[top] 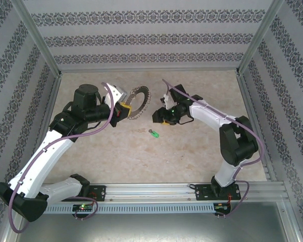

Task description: Put the keys on the keyring

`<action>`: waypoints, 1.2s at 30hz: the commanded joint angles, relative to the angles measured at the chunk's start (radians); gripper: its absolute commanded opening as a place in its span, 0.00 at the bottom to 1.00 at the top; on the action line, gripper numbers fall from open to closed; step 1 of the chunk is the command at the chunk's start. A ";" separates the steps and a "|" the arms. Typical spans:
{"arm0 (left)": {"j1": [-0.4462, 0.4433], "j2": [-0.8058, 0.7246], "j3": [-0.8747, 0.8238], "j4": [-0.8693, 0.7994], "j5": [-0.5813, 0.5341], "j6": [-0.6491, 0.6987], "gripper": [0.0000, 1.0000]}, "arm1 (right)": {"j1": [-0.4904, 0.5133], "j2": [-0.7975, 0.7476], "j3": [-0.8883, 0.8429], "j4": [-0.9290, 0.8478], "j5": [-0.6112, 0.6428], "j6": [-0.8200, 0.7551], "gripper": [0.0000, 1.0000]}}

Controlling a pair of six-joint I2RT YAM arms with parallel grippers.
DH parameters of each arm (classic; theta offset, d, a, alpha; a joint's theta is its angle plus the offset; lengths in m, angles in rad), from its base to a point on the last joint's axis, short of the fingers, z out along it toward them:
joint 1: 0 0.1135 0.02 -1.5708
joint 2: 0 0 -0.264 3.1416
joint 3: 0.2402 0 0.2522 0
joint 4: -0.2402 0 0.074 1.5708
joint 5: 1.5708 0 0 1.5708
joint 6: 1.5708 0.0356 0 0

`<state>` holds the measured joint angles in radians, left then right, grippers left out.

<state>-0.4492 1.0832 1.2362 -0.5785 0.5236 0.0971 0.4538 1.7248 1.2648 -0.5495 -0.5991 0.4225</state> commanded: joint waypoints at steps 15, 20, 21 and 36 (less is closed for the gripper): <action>0.010 0.009 0.001 -0.057 0.029 0.089 0.00 | 0.116 -0.182 0.389 0.006 -0.167 -0.149 0.56; 0.010 0.012 0.002 -0.056 0.028 0.085 0.00 | 0.131 -0.173 0.372 0.033 -0.239 -0.118 0.54; 0.010 0.012 0.003 -0.056 0.029 0.084 0.00 | 0.134 -0.170 0.369 0.043 -0.246 -0.113 0.54; 0.009 0.017 0.008 -0.055 0.036 0.076 0.00 | 0.174 -0.101 0.413 0.063 -0.328 -0.105 0.37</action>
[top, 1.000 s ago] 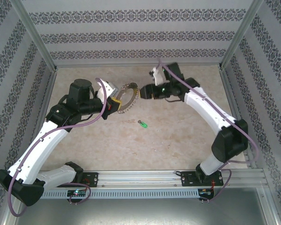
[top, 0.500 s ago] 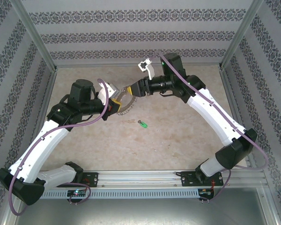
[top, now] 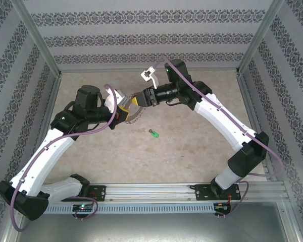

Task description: Put the keys on the keyring

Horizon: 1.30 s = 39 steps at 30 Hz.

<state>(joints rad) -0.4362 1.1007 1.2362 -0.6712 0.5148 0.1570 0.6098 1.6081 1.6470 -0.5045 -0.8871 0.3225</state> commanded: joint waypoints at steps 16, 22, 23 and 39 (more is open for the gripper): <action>-0.005 0.001 -0.001 0.016 0.013 0.052 0.00 | -0.013 0.090 0.129 0.017 -0.048 0.052 0.06; -0.004 0.008 -0.004 0.017 0.008 0.050 0.00 | -0.013 0.072 0.121 0.054 -0.089 0.033 0.01; -0.005 0.008 -0.005 0.018 0.007 0.050 0.00 | -0.013 0.067 0.118 0.063 -0.094 0.034 0.01; -0.003 0.028 0.007 0.031 -0.004 0.045 0.00 | -0.022 0.007 -0.037 0.092 -0.116 0.031 0.24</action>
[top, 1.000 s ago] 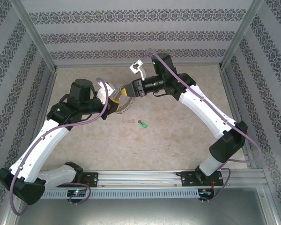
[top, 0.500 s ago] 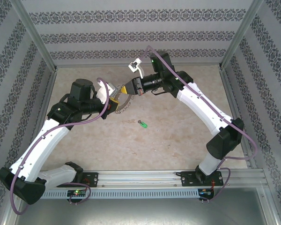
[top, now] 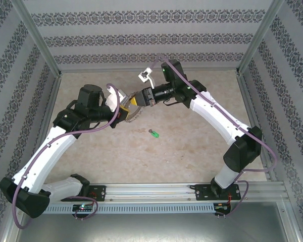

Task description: Put the keys on the keyring

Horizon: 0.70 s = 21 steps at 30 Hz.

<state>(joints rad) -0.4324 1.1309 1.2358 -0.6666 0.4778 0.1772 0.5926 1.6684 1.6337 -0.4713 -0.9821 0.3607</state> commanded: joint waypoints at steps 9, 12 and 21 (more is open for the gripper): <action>-0.009 -0.001 0.011 0.033 0.045 0.017 0.00 | -0.063 -0.164 -0.166 0.224 0.046 0.068 0.36; -0.008 -0.004 0.012 0.036 0.055 0.013 0.00 | -0.100 -0.184 -0.196 0.230 0.077 0.090 0.41; -0.008 -0.002 0.016 0.013 0.036 0.041 0.00 | -0.117 -0.107 -0.083 0.171 0.027 0.107 0.42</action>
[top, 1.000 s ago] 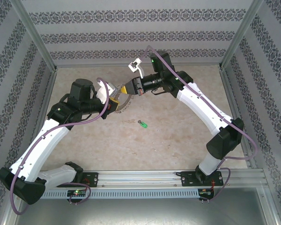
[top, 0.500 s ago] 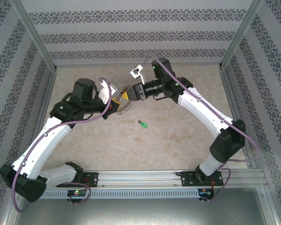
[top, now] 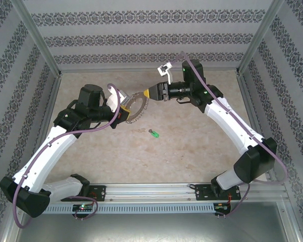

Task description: Put the keys on the keyring

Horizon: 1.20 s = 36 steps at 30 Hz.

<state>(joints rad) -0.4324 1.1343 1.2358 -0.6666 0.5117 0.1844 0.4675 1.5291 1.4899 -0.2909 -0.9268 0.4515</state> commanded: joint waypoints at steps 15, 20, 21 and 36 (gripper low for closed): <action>-0.008 -0.002 0.011 -0.013 -0.090 0.066 0.00 | 0.061 0.166 0.234 -0.216 -0.069 -0.002 0.38; -0.009 0.002 0.009 -0.020 -0.169 0.074 0.00 | 0.042 0.166 0.239 -0.235 -0.014 0.035 0.39; -0.009 0.001 0.009 -0.021 -0.178 0.075 0.00 | 0.040 0.171 0.241 -0.240 -0.011 0.045 0.39; -0.014 -0.011 -0.003 -0.019 -0.179 0.075 0.00 | 0.075 0.249 0.303 -0.185 -0.032 0.143 0.33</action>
<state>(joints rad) -0.4362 1.1355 1.2358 -0.6975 0.3351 0.2367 0.5362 1.7641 1.7485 -0.5194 -0.9508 0.5667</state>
